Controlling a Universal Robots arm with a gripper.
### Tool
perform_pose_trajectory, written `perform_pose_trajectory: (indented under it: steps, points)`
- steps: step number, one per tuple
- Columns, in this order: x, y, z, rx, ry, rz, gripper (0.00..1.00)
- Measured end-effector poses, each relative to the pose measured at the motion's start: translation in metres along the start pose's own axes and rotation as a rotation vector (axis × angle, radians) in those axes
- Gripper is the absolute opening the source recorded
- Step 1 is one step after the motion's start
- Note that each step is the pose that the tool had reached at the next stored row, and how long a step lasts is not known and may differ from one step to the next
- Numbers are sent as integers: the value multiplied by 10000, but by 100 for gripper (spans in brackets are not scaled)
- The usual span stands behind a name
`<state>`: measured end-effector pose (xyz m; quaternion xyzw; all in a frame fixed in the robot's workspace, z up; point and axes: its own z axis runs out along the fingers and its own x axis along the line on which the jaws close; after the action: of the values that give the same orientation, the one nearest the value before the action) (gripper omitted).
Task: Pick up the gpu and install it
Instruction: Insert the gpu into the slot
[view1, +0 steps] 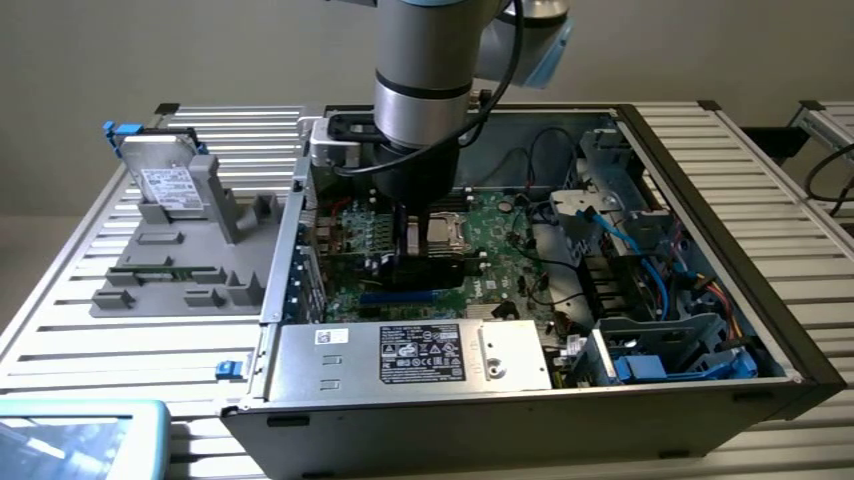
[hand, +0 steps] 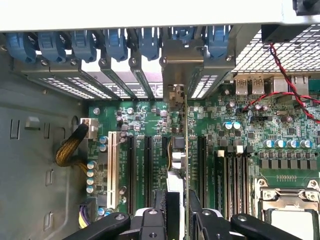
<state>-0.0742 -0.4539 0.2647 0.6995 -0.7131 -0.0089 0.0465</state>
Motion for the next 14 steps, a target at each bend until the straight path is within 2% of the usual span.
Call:
perform_pose_trajectory:
  steps: [9,14]
  points:
    - [12,1,5,-2,-136,16,28]
    - [13,2,5,-3,-137,21,28]
